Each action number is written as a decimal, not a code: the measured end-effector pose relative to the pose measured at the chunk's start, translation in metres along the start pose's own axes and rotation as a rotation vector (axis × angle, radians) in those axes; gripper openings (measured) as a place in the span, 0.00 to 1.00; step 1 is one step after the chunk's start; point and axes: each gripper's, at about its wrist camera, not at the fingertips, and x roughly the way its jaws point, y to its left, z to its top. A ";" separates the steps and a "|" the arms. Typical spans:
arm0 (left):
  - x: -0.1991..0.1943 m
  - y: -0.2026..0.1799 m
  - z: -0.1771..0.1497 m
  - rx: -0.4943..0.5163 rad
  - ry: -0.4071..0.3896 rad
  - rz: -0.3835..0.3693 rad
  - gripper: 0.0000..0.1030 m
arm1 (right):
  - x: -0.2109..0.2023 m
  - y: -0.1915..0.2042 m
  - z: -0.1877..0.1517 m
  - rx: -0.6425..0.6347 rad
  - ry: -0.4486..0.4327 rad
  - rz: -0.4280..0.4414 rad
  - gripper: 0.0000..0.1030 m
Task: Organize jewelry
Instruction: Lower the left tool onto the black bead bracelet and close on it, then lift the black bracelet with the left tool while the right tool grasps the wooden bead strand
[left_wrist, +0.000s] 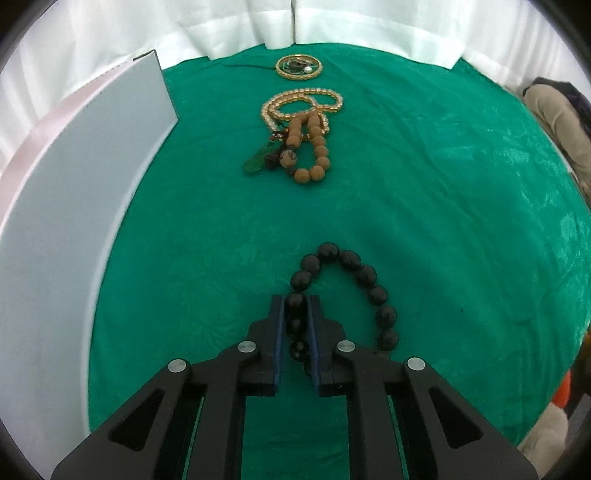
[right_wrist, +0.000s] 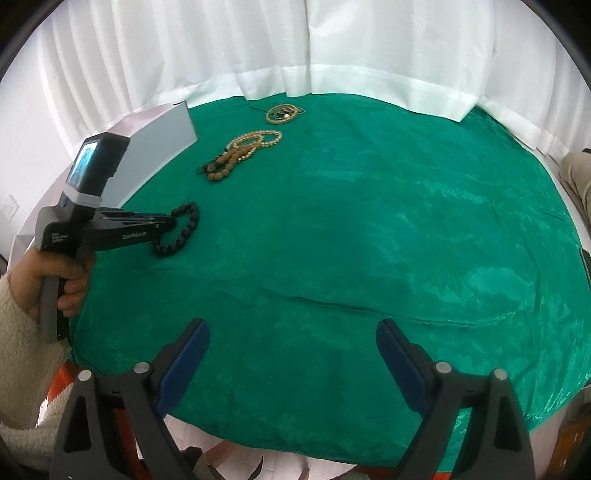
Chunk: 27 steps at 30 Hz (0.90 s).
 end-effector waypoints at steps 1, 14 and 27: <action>-0.002 0.003 -0.001 -0.021 -0.007 -0.025 0.09 | 0.001 0.000 0.000 0.002 0.002 0.001 0.90; -0.091 0.042 -0.011 -0.208 -0.180 -0.206 0.09 | 0.005 0.009 0.005 -0.014 0.021 0.042 0.90; -0.104 0.092 -0.041 -0.336 -0.178 -0.257 0.09 | 0.036 0.017 0.130 -0.072 0.022 0.147 0.90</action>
